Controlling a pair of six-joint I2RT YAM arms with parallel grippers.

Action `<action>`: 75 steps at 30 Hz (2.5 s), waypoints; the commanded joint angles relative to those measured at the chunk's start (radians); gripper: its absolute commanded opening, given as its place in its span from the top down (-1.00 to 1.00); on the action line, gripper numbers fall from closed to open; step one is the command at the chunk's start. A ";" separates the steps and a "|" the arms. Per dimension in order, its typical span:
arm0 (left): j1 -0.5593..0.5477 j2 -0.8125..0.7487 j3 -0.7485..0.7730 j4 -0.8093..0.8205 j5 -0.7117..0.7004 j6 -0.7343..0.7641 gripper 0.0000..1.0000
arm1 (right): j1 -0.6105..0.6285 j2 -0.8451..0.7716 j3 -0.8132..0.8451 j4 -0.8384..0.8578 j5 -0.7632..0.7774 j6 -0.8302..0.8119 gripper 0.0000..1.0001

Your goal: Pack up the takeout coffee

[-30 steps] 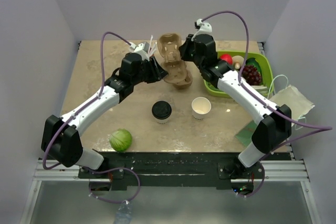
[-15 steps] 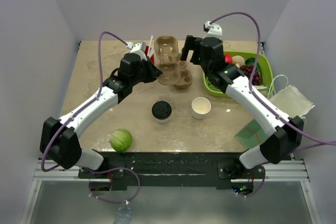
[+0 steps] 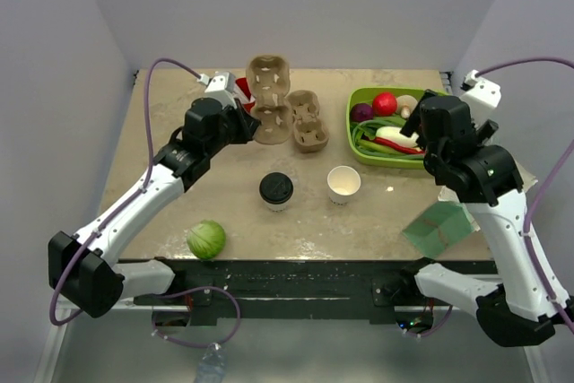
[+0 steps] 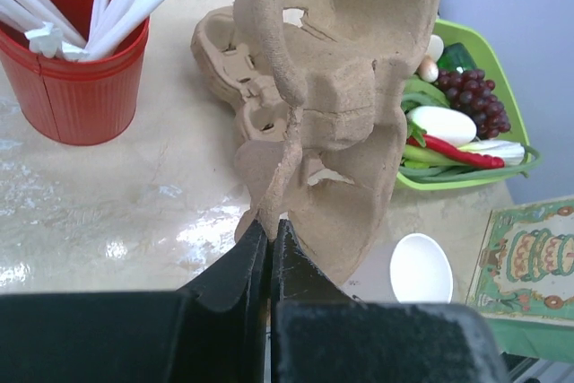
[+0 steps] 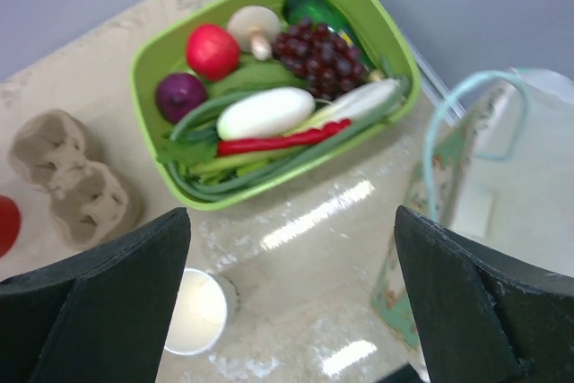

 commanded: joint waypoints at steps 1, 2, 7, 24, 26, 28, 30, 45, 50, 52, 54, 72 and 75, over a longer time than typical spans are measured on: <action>0.008 -0.002 -0.027 0.064 0.044 0.066 1.00 | -0.021 0.021 0.057 -0.306 0.071 0.166 -0.96; 0.008 -0.002 -0.030 0.069 0.081 0.069 1.00 | -0.023 0.021 0.052 -0.320 0.066 0.177 -0.96; 0.009 -0.005 -0.038 0.075 0.095 0.074 1.00 | -0.098 -0.002 -0.015 -0.317 0.012 0.178 -0.90; 0.008 -0.051 -0.052 0.084 0.092 0.054 1.00 | -0.207 -0.054 -0.210 -0.119 0.050 0.079 1.00; 0.008 -0.058 -0.053 0.083 0.072 0.054 1.00 | -0.209 -0.046 -0.098 -0.140 0.089 0.042 1.00; 0.008 -0.075 -0.055 0.080 0.054 0.055 1.00 | -0.207 -0.046 -0.009 -0.156 0.104 -0.019 1.00; 0.008 -0.091 -0.059 0.086 0.046 0.057 1.00 | -0.207 -0.049 0.076 -0.157 0.123 -0.084 1.00; 0.008 -0.147 -0.052 0.037 -0.054 0.068 1.00 | -0.207 0.046 0.344 0.208 -0.842 -0.518 1.00; 0.008 -0.213 -0.050 -0.017 -0.222 0.069 1.00 | -0.169 0.121 0.339 0.264 -1.084 -0.477 1.00; 0.008 -0.239 -0.052 -0.043 -0.299 0.066 1.00 | -0.074 0.150 0.326 0.295 -1.054 -0.470 1.00; 0.008 -0.284 -0.064 -0.049 -0.333 0.065 1.00 | -0.005 0.179 0.350 0.280 -0.975 -0.477 1.00; 0.008 -0.356 -0.090 -0.071 -0.374 0.048 1.00 | 0.110 0.196 0.162 0.327 -0.787 -0.296 1.00; 0.008 -0.350 -0.091 -0.066 -0.365 0.046 1.00 | 0.110 0.181 0.125 0.349 -0.812 -0.283 1.00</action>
